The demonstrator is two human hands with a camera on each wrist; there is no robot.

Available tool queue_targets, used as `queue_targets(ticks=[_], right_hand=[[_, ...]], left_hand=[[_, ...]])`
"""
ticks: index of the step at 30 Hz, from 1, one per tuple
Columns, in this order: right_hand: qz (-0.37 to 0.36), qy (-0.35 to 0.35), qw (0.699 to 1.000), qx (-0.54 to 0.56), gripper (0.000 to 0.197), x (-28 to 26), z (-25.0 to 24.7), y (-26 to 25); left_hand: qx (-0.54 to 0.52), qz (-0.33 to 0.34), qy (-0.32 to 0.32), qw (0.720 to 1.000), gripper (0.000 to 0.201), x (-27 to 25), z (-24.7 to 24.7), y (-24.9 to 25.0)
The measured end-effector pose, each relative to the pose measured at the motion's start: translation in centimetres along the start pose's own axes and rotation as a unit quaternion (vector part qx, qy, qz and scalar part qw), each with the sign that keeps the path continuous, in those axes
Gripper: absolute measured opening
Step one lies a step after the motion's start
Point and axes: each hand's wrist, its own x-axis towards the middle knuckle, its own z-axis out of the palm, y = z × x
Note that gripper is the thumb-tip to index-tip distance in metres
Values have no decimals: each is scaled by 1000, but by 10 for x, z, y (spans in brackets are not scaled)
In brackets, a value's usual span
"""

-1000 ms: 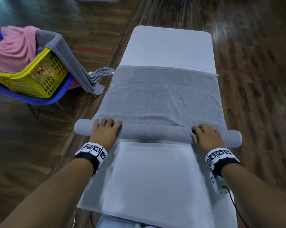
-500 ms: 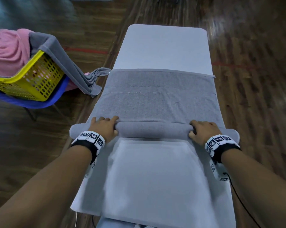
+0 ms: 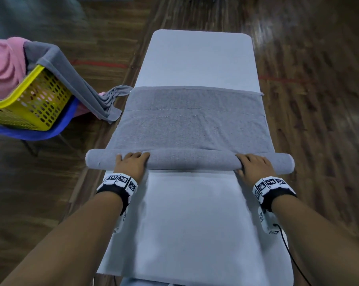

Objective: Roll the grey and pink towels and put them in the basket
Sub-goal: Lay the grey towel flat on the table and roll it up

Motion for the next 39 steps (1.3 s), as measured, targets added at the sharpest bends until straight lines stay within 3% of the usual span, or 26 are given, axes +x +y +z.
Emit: queue_targets(ticks=[7, 13, 17, 25, 27, 29, 31, 34, 36, 39], right_hand=[[84, 8, 996, 31, 48, -44, 10, 21], [104, 9, 994, 25, 49, -85, 21, 7], [101, -5, 995, 20, 42, -93, 18, -6], [43, -107, 992, 46, 17, -70, 1, 4], [50, -134, 989, 46, 18, -67, 0, 6], [60, -104, 992, 32, 21, -66, 0, 8], [60, -13, 998, 10, 28, -68, 1, 10], [21, 106, 994, 20, 23, -74, 6, 6], [11, 89, 996, 22, 26, -80, 12, 1], [10, 19, 999, 25, 53, -88, 20, 1]], left_hand=[[1, 48, 19, 999, 48, -7, 8, 41], [0, 80, 21, 997, 45, -25, 11, 26], [2, 57, 2, 998, 40, -36, 4, 15], [-11, 39, -75, 996, 29, -38, -3, -2], [-8, 41, -35, 998, 36, -37, -1, -4], [18, 66, 81, 994, 40, -39, 3, -4], [29, 92, 152, 984, 32, -43, 6, -1], [57, 86, 87, 991, 41, -52, 17, 3], [53, 76, 54, 994, 54, -52, 21, 2], [36, 74, 40, 996, 56, -50, 19, 3]])
